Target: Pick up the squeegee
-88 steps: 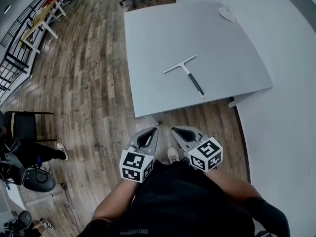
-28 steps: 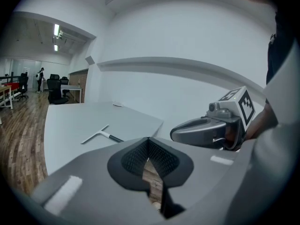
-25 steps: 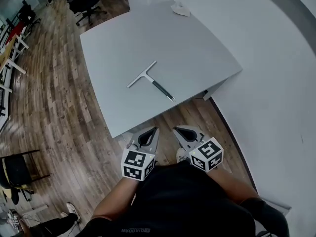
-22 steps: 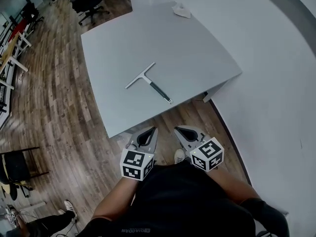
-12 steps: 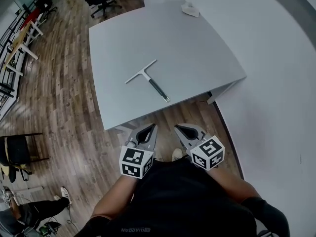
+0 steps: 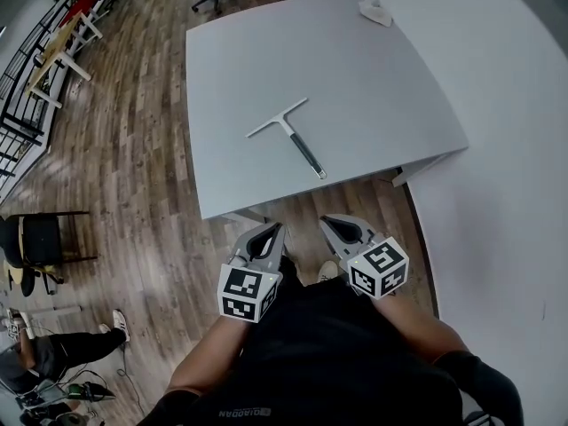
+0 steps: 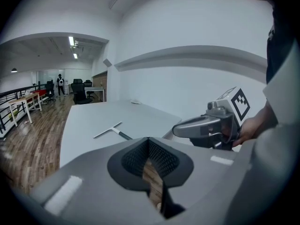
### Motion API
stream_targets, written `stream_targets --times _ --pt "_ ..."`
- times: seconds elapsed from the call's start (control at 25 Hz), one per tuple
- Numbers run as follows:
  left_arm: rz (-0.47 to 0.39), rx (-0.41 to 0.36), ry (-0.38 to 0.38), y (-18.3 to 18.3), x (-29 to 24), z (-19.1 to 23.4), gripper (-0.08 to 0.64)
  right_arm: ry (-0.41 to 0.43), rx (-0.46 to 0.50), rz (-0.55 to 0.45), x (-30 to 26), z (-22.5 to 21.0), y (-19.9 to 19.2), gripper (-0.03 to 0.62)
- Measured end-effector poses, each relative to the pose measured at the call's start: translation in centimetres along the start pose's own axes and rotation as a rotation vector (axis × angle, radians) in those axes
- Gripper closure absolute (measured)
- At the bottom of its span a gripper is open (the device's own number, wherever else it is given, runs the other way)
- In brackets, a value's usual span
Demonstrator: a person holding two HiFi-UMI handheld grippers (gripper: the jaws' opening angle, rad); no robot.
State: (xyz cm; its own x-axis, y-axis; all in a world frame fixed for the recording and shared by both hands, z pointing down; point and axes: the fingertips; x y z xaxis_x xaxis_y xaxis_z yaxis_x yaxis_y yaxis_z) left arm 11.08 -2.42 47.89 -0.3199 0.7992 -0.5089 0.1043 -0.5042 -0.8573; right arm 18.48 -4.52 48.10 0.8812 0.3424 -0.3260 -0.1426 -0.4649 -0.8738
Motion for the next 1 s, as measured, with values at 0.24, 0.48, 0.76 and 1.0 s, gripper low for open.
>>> stream_targets --times 0.24,0.48,0.76,1.0 --pt "0.015 0.013 -0.007 0.0 -2.2 3.8 0.552 -0.008 -0.003 0.033 -3.4 -0.8 0.5 0.586" --pt "0.012 0.023 -0.044 0.7 -4.3 7.6 0.552 -0.051 0.003 0.067 -7.3 -2.6 1.7 0.586" --pt "0.027 0.054 -0.071 1.2 -7.2 13.0 0.552 -0.099 0.013 0.118 -12.3 -5.1 3.6 0.586" --pt "0.027 0.036 -0.092 1.5 -8.8 17.7 0.552 -0.137 -0.029 0.170 -16.8 -7.4 3.6 0.586"
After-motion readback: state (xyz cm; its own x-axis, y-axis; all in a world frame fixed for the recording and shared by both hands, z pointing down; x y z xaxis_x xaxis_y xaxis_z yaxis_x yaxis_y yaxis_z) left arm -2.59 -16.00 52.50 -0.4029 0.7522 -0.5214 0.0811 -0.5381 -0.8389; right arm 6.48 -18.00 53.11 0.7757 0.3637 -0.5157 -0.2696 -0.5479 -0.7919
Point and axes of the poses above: the fingertips, and each gripper's own axes: x backward along the fingers, z to its left, y out of its top, and after that the axes turned 6 degrees about y, right-handed
